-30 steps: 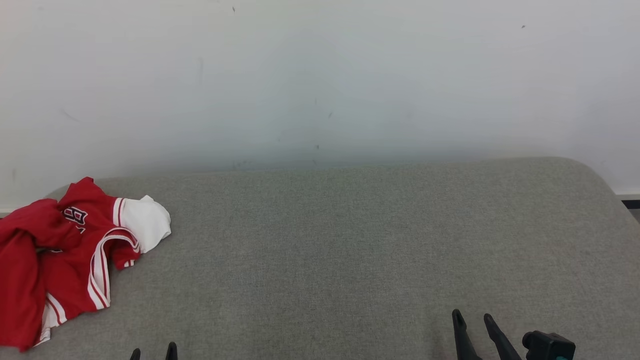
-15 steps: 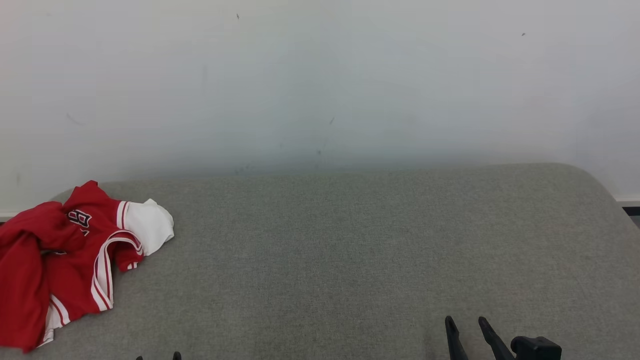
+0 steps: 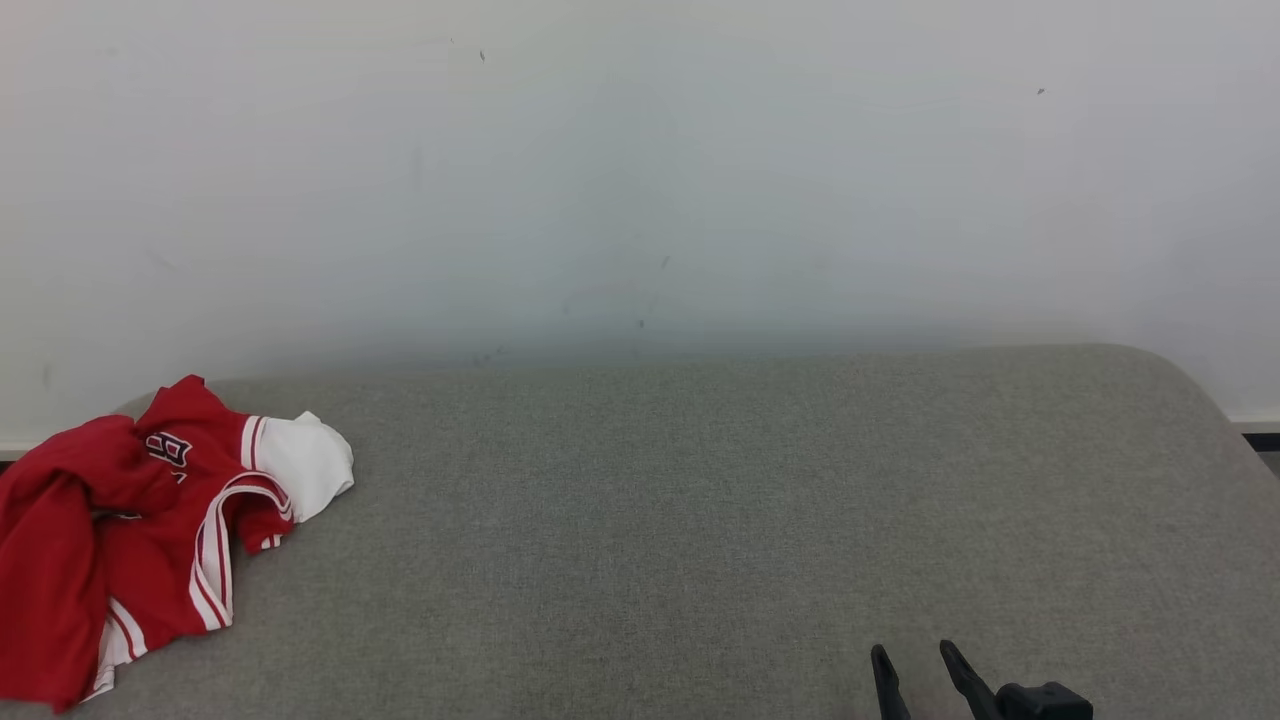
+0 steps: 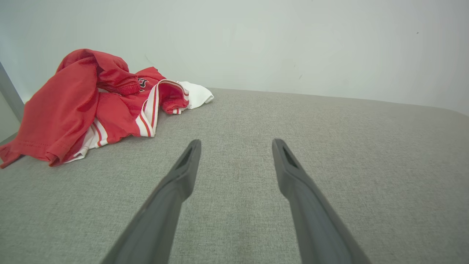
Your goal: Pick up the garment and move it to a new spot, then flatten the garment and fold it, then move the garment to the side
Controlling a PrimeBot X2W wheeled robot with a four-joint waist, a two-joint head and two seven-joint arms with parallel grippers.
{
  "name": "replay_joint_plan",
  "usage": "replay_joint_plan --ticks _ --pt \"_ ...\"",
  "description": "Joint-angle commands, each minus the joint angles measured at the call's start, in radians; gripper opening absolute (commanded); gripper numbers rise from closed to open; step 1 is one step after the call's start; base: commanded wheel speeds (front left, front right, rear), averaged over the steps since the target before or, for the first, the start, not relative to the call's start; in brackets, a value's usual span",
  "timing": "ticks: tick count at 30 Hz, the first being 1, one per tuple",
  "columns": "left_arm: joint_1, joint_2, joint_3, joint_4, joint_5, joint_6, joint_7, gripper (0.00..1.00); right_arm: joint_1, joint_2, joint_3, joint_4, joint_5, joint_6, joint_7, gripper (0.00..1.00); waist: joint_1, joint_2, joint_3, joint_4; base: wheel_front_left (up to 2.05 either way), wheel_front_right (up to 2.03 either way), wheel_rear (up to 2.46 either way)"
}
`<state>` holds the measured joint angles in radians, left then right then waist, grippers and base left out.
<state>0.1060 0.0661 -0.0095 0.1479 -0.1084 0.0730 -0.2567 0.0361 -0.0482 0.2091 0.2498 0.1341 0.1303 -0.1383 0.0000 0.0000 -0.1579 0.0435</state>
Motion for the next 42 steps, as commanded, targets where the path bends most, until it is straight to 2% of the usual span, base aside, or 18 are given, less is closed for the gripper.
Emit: replay_joint_plan --ticks 1,19,26,30,42 --pt "0.026 0.0 0.001 -0.005 0.022 0.006 -0.009 1.0 0.016 -0.004 0.006 0.002 -0.024 0.001 -0.006 1.0 0.0 0.0 -0.006 0.001 0.0 0.0 0.0" --pt "0.033 -0.01 -0.001 -0.009 -0.011 0.015 -0.011 1.0 0.029 -0.004 0.001 -0.02 -0.026 0.001 0.004 1.0 0.0 0.0 -0.006 0.004 0.0 0.0 0.0" --pt "0.014 -0.011 -0.004 -0.01 -0.006 0.016 -0.011 1.0 0.039 -0.003 -0.004 -0.031 -0.019 0.001 0.008 1.0 0.0 0.0 0.001 0.04 0.0 0.0 0.0" --pt "0.008 -0.011 -0.006 -0.011 -0.003 0.018 -0.011 1.0 0.047 -0.003 -0.008 -0.037 -0.008 0.001 0.0 1.0 0.0 0.0 0.004 0.096 0.0 0.0 0.0" --pt "0.003 0.011 0.002 -0.013 0.001 0.023 -0.01 1.0 0.017 -0.003 0.014 -0.015 0.032 0.001 -0.029 1.0 0.0 0.0 0.014 0.328 0.0 0.0 0.0"
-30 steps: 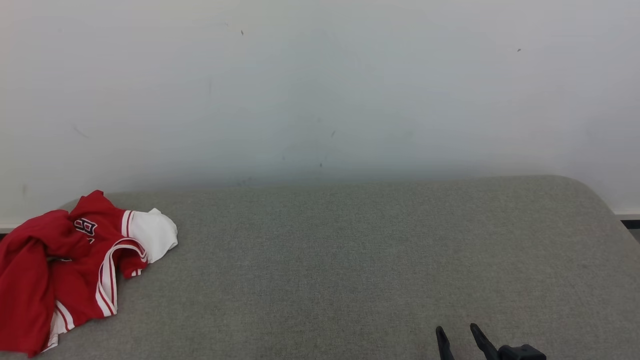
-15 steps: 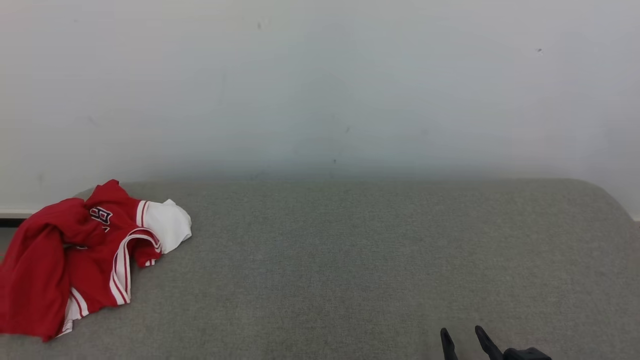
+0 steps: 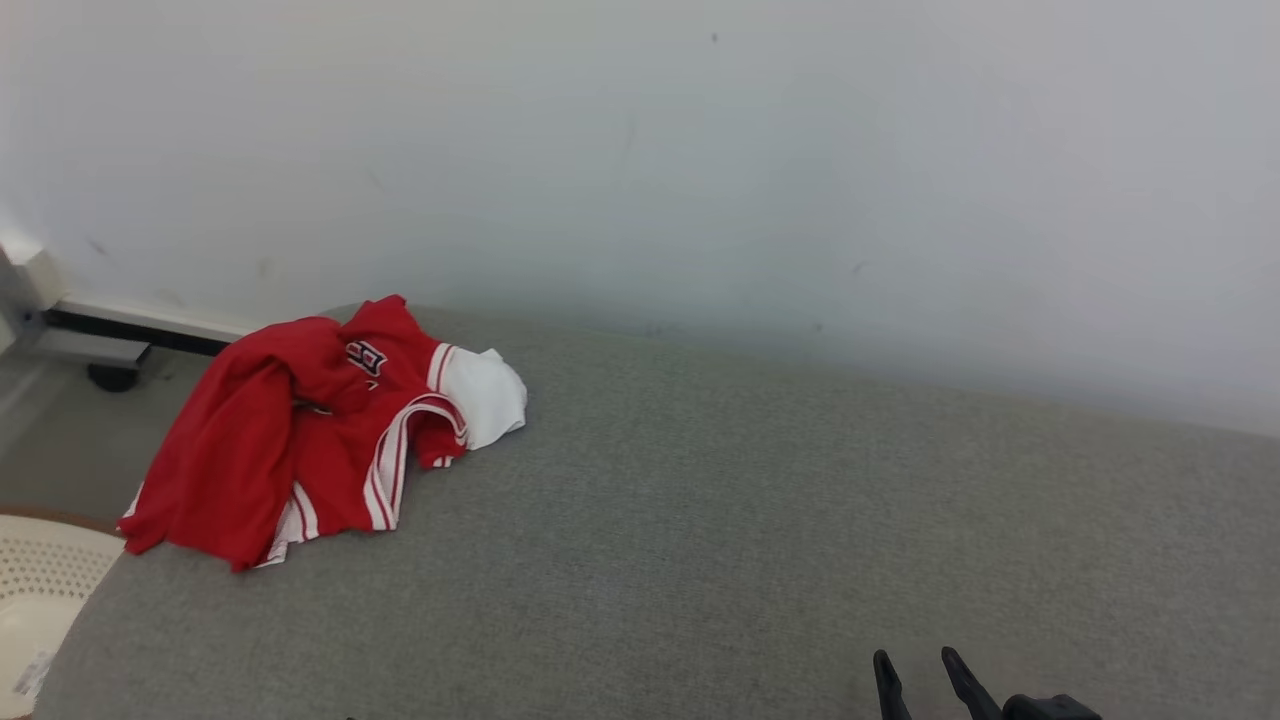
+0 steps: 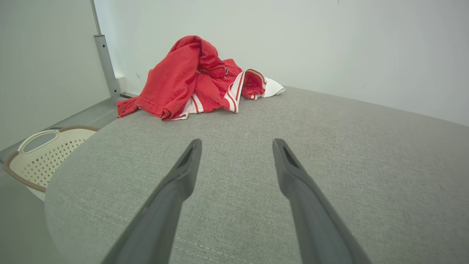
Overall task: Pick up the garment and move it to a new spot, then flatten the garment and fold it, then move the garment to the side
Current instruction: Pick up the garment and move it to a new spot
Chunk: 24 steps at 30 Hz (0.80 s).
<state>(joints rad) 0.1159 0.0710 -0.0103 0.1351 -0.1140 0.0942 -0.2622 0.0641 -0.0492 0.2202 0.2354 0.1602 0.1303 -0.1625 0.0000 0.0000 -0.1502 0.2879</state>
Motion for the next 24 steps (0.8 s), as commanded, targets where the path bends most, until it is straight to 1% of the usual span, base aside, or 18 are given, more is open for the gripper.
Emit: replay_joint_plan --ticks 1,3,10,19,24 --pt "-0.008 0.008 0.0 0.001 0.006 0.001 -0.003 1.0 -0.014 -0.002 0.001 0.002 0.009 0.001 -0.008 1.0 0.0 0.0 0.008 0.102 0.0 0.0 0.0" --pt "-0.008 0.01 0.004 -0.003 0.0 0.003 -0.003 1.0 -0.021 -0.002 0.008 0.005 0.012 0.001 -0.014 1.0 0.0 0.0 0.019 0.131 0.0 0.0 0.0" --pt "0.004 0.003 0.03 -0.041 -0.025 0.028 -0.004 1.0 -0.085 -0.002 0.048 0.029 0.01 0.001 -0.014 1.0 0.0 0.0 0.068 0.176 0.0 0.0 0.0" --pt "0.031 -0.006 0.056 -0.096 -0.048 0.056 -0.004 1.0 -0.15 -0.002 0.083 0.075 0.017 0.001 -0.027 1.0 0.0 0.0 0.095 0.196 0.0 0.0 0.0" --pt "0.023 -0.009 0.056 -0.103 -0.048 0.06 -0.004 1.0 -0.161 -0.002 0.091 0.094 0.016 0.001 -0.035 1.0 0.0 0.0 0.099 0.198 0.0 0.0 0.0"
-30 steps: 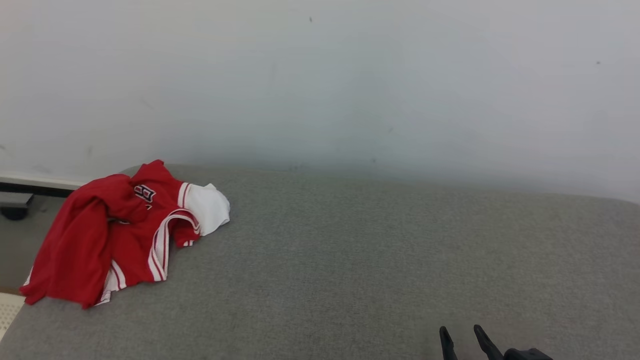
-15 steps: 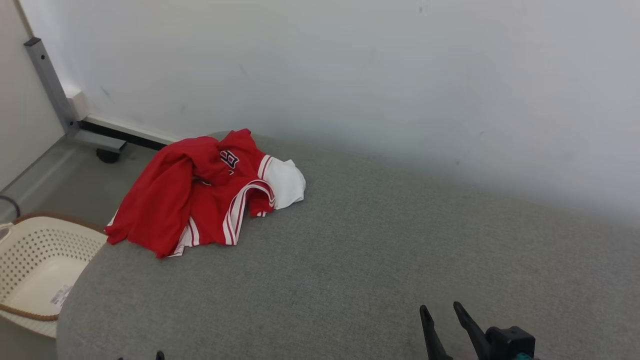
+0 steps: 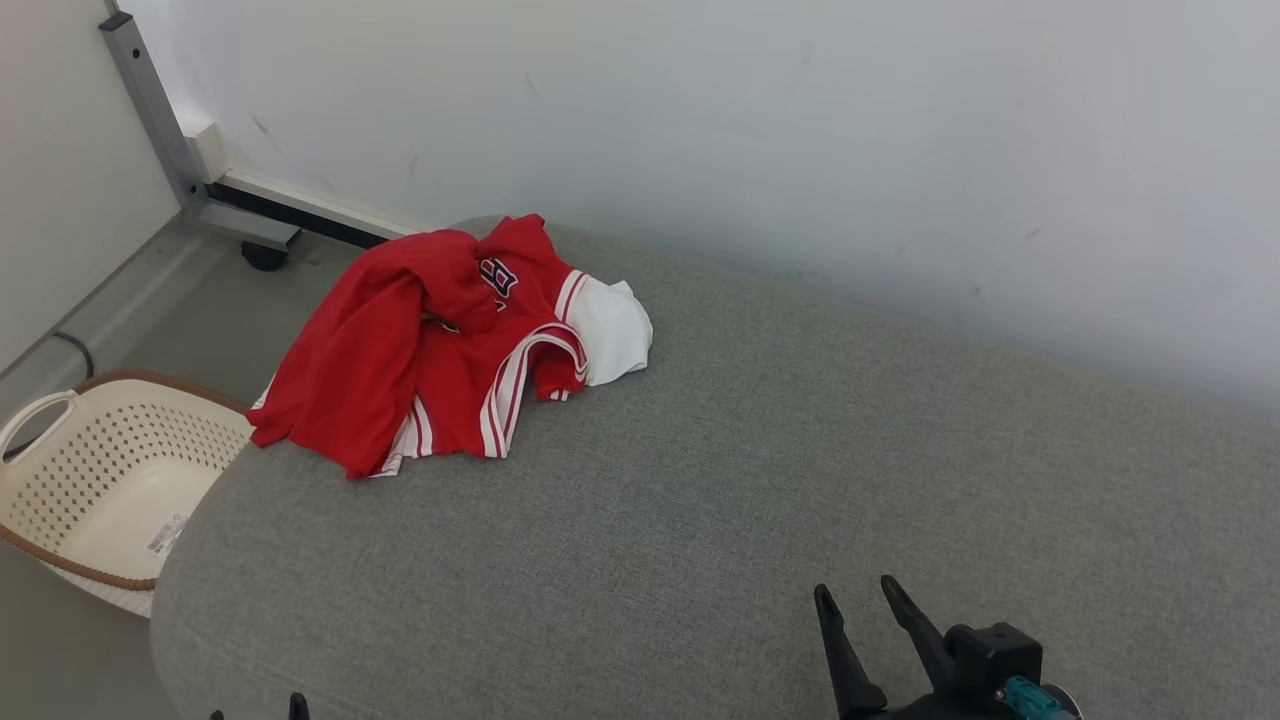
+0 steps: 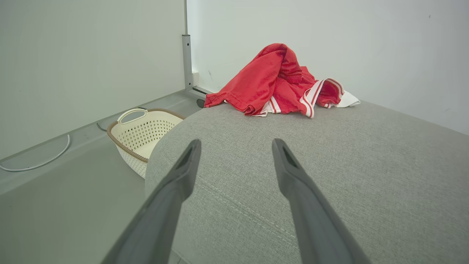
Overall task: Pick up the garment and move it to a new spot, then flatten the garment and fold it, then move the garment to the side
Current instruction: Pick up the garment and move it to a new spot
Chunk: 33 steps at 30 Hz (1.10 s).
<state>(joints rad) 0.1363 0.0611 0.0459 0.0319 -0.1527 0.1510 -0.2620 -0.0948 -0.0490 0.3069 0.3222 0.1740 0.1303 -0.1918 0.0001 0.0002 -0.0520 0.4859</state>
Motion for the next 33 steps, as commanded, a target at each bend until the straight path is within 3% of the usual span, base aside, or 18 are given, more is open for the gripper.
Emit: replay_joint_plan --ticks 1,7,14,20,24,33 --pt "-0.003 0.0 -0.002 0.006 -0.015 0.001 -0.004 1.0 -0.004 -0.002 0.005 0.008 0.003 0.001 -0.007 1.0 -0.0001 -0.0002 0.0 0.0 0.0 0.0 0.0" --pt "-0.108 0.013 -0.041 0.115 -0.029 -0.042 0.055 1.0 0.004 -0.002 -0.001 0.008 -0.008 0.001 -0.003 1.0 -0.0001 -0.0002 -0.002 -0.001 0.0 0.0 0.0" --pt "-0.366 0.045 -0.085 0.352 -0.054 -0.12 0.184 1.0 0.071 -0.003 -0.031 -0.034 -0.042 0.001 0.033 1.0 -0.0001 -0.0002 0.0 0.0 0.0 0.0 0.0" --pt "-0.56 0.098 -0.051 0.527 -0.087 -0.131 0.249 1.0 0.06 -0.004 0.012 -0.146 -0.117 0.001 0.12 1.0 -0.0001 -0.0002 0.125 -0.114 0.0 0.0 0.0" --pt "-0.67 0.143 -0.035 0.612 -0.089 -0.131 0.259 1.0 0.04 -0.038 0.04 -0.232 -0.142 0.001 0.186 1.0 -0.0001 -0.0002 0.224 -0.187 0.0 0.0 0.0" --pt "-0.91 0.19 -0.024 0.74 -0.102 -0.145 0.221 1.0 0.066 -0.103 0.021 -0.429 -0.166 0.001 0.27 1.0 -0.0001 -0.0002 0.398 -0.267 0.0 0.0 0.0"
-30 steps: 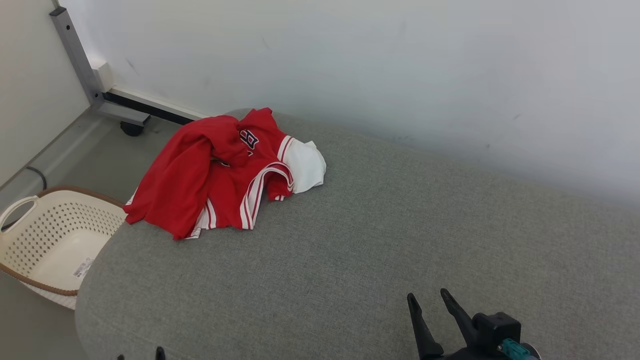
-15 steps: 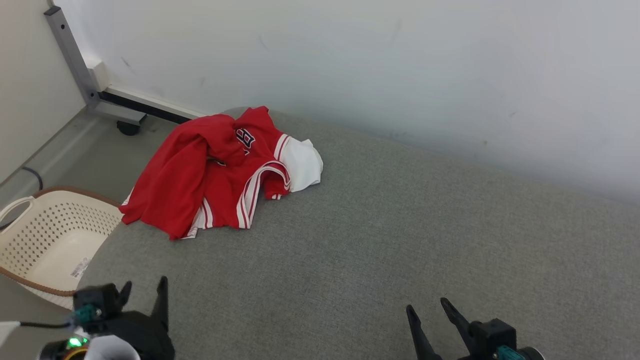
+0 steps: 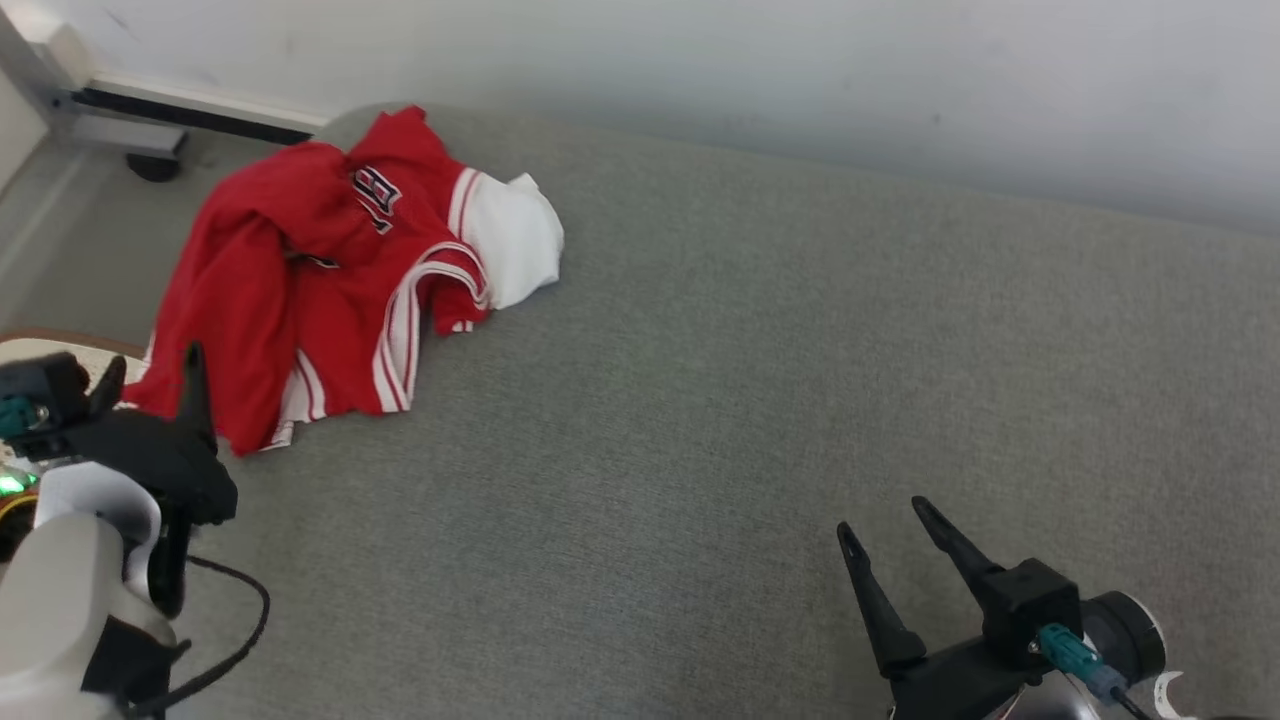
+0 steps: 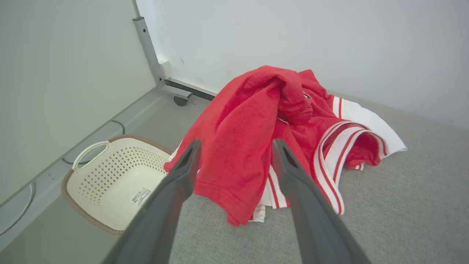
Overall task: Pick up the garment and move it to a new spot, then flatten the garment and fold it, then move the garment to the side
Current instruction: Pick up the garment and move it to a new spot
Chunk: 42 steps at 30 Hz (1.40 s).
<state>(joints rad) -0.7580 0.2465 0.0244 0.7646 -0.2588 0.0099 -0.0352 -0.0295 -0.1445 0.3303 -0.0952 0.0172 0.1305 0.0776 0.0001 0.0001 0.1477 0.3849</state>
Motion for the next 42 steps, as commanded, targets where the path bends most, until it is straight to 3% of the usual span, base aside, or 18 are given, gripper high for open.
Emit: replay_joint_plan --ticks 1,5,14,22,23,24,25,36,42 --pt "-0.037 0.007 -0.005 0.02 0.005 -0.005 -0.012 1.0 0.004 -0.012 -0.006 -0.029 -0.013 0.0 0.005 1.0 -0.0001 -0.0001 0.211 -0.17 0.0 0.0 0.0" --pt "-0.114 0.036 -0.004 0.071 0.018 0.023 -0.019 1.0 -0.001 -0.029 -0.004 -0.091 -0.015 0.0 0.019 1.0 -0.0001 -0.0001 0.259 -0.191 0.0 0.0 0.0" --pt "-0.23 0.086 0.04 0.199 0.007 0.144 0.018 1.0 0.019 -0.022 -0.023 -0.163 -0.023 0.0 0.065 1.0 -0.0001 -0.0001 0.328 -0.223 0.0 0.0 0.0" --pt "-0.232 0.131 0.047 0.269 0.022 0.218 0.024 1.0 0.056 -0.019 -0.021 -0.192 -0.033 0.0 0.081 1.0 -0.0001 -0.0001 0.34 -0.242 0.0 0.0 0.0" --pt "-0.227 0.135 0.045 0.277 0.023 0.224 0.021 0.49 0.066 -0.019 -0.024 -0.193 -0.032 0.0 0.081 1.0 -0.0001 -0.0001 0.338 -0.245 0.0 0.0 0.0" --pt "-0.222 0.137 0.041 0.283 0.029 0.227 0.015 0.21 0.075 -0.02 -0.026 -0.192 -0.032 0.0 0.082 1.0 -0.0001 -0.0001 0.336 -0.246 0.0 0.0 0.0" --pt "-0.217 0.14 0.038 0.29 0.029 0.227 0.013 0.0 0.084 -0.022 -0.027 -0.191 -0.031 0.0 0.081 1.0 -0.0001 -0.0001 0.333 -0.247 0.0 0.0 0.0" --pt "-0.195 0.14 0.011 0.316 0.03 0.204 -0.054 0.0 0.094 -0.025 -0.021 -0.158 -0.013 0.0 0.054 1.0 -0.0001 -0.0001 0.277 -0.23 0.0 0.0 0.0" --pt "-0.181 0.147 0.0 0.318 0.013 0.139 -0.037 0.0 0.063 0.0 0.006 -0.106 0.009 0.0 0.025 1.0 -0.0001 -0.0001 0.176 -0.233 0.0 0.0 0.0"
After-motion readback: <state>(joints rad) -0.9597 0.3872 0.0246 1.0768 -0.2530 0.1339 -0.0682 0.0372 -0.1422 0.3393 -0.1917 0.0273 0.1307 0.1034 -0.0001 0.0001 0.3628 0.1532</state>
